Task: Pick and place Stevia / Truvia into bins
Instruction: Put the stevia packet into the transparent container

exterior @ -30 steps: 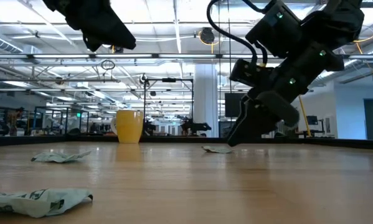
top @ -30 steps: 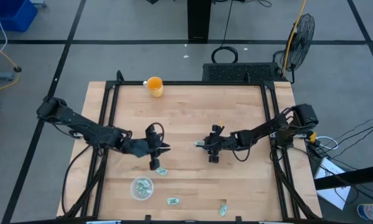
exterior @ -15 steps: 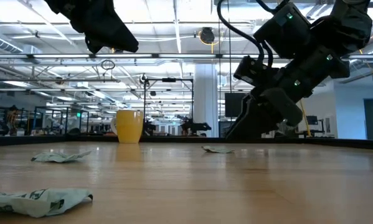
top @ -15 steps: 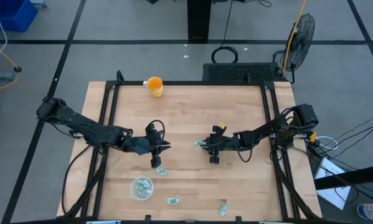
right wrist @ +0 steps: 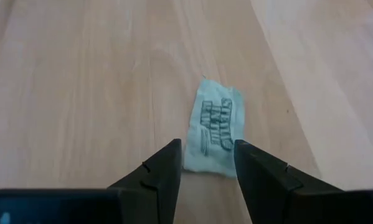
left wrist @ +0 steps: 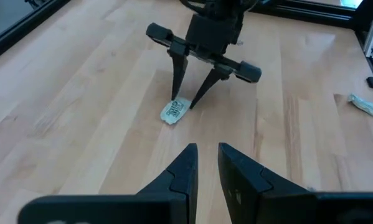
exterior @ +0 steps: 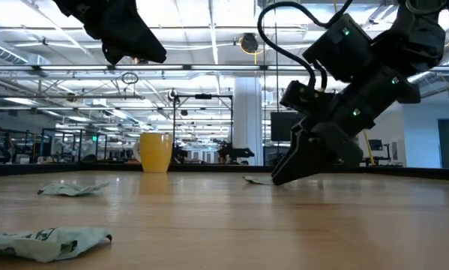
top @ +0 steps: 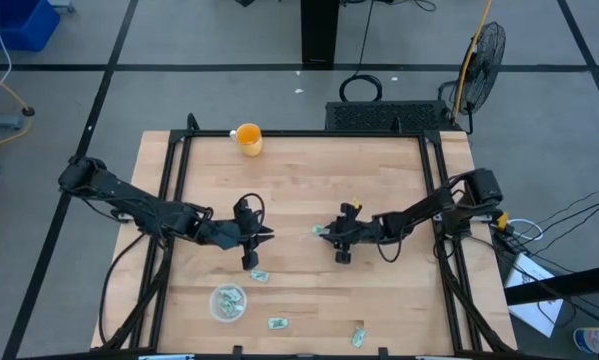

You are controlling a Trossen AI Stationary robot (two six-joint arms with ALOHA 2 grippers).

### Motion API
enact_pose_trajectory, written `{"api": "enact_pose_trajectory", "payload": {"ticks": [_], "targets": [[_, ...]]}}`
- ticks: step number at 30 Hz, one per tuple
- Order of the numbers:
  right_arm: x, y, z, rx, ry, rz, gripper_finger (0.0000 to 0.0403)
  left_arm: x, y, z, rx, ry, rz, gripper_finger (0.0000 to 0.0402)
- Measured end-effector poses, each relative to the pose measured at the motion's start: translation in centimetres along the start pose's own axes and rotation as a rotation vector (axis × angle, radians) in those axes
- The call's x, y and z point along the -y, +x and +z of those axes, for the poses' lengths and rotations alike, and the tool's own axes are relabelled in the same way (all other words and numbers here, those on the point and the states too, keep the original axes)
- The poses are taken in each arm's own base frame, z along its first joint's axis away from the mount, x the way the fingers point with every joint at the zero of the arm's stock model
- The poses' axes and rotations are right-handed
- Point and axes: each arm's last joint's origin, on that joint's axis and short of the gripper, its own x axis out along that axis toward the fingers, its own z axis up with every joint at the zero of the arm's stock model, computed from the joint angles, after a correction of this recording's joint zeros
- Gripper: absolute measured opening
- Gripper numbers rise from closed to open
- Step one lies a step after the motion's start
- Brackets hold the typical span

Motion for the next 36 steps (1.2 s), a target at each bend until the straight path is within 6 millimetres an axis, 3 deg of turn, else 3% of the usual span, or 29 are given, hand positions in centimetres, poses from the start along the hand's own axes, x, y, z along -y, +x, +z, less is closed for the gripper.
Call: {"api": "enact_pose_trajectory", "payload": {"ticks": [10, 20, 30, 36], "targets": [[0.1, 0.6, -0.2, 0.009, -0.005, -0.019, 0.0130, 0.0, 0.0, 0.0, 0.000, 0.001, 0.000, 0.0067], [0.3, 0.7, -0.6, -0.029, 0.028, -0.003, 0.0009, 0.0, 0.0, 0.0, 0.000, 0.001, 0.000, 0.0067], [-0.5, 0.0, 1.0, 0.108, -0.014, 0.029, 0.0002, 0.0, 0.0, 0.0, 0.000, 0.018, 0.000, 0.0067], [-1.0, -1.2, 2.2, 0.169, -0.010, 0.064, 0.0001, 0.1, 0.9, -0.5, -0.025, 0.251, 0.022, 0.0067]]}}
